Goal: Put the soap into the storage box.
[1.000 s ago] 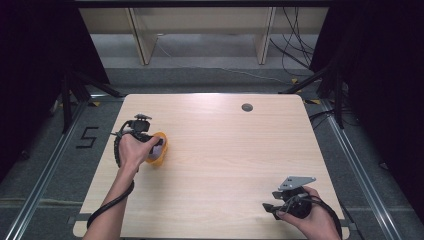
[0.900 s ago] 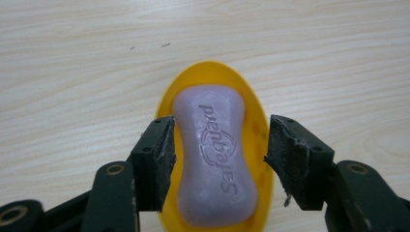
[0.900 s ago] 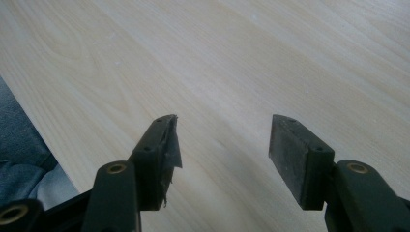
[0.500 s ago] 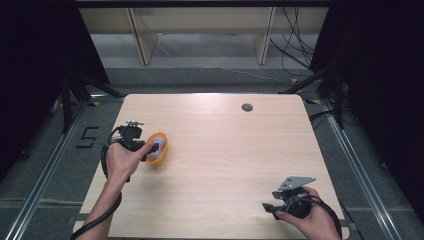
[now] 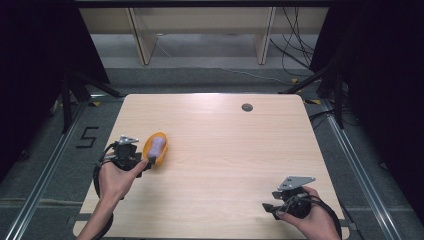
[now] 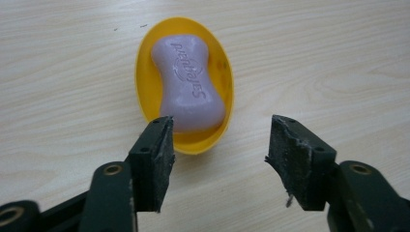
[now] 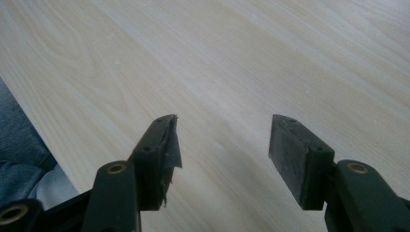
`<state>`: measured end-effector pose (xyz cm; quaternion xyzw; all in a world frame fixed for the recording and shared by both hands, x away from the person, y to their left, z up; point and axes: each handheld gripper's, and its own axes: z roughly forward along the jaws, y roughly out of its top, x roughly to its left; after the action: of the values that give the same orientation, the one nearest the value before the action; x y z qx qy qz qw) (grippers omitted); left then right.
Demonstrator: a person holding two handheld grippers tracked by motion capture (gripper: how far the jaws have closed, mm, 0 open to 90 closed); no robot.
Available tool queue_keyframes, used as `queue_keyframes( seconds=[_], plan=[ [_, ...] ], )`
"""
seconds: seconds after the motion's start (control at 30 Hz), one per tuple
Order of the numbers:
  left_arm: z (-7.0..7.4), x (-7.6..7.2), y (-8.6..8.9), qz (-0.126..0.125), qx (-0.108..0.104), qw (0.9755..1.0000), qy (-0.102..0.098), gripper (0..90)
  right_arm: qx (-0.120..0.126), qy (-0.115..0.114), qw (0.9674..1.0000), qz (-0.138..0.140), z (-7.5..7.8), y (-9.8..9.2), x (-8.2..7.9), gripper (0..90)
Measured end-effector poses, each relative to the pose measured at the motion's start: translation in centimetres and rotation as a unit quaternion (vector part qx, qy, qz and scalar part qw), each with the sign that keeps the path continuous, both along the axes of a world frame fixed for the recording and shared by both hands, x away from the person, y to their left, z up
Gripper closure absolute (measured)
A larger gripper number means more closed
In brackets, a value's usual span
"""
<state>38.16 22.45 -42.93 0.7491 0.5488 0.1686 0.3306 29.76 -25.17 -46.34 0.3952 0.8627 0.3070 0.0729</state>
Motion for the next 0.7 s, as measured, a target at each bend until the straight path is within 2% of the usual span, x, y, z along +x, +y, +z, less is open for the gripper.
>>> queue_keyframes(
  seconds=[0.03,0.1,0.27,0.3,0.43,0.47,0.57,0.6,0.7],
  plan=[
    [-0.5,-0.6,0.0,-0.002,0.011,0.9999,-0.012,40.0,0.000,0.000,1.0000,0.000,0.0,0.0,0.0,43.8],
    [-1.0,-1.1,0.1,-0.006,0.016,0.9998,-0.012,39.9,-0.001,-0.009,0.9999,0.006,-0.1,0.0,0.1,43.8],
    [-2.3,-2.2,0.6,-0.008,0.023,0.9996,-0.014,39.3,0.000,-0.007,1.0000,0.004,-0.1,0.0,0.1,43.8],
    [-3.2,-2.8,0.8,-0.012,0.025,0.9996,-0.012,39.7,0.000,-0.007,1.0000,0.004,-0.1,0.0,0.1,43.8],
    [-5.0,-4.0,1.1,-0.018,0.038,0.9990,-0.015,42.4,-0.001,-0.007,1.0000,0.002,-0.1,0.0,0.1,43.8],
    [-5.0,-4.0,1.1,-0.018,0.038,0.9990,-0.015,42.4,-0.001,-0.007,1.0000,0.002,-0.1,0.0,0.1,43.8],
    [-6.2,-5.1,1.2,-0.026,0.034,0.9989,-0.017,42.2,-0.004,-0.003,1.0000,-0.001,0.0,0.0,0.1,43.8],
    [-6.4,-5.3,1.2,-0.025,0.026,0.9991,-0.021,42.3,-0.001,-0.002,1.0000,0.002,0.0,0.0,0.0,43.8],
    [-6.6,-5.7,1.1,-0.028,0.020,0.9991,-0.026,42.2,0.000,-0.002,1.0000,0.002,0.0,0.0,0.0,43.8]
  ],
)
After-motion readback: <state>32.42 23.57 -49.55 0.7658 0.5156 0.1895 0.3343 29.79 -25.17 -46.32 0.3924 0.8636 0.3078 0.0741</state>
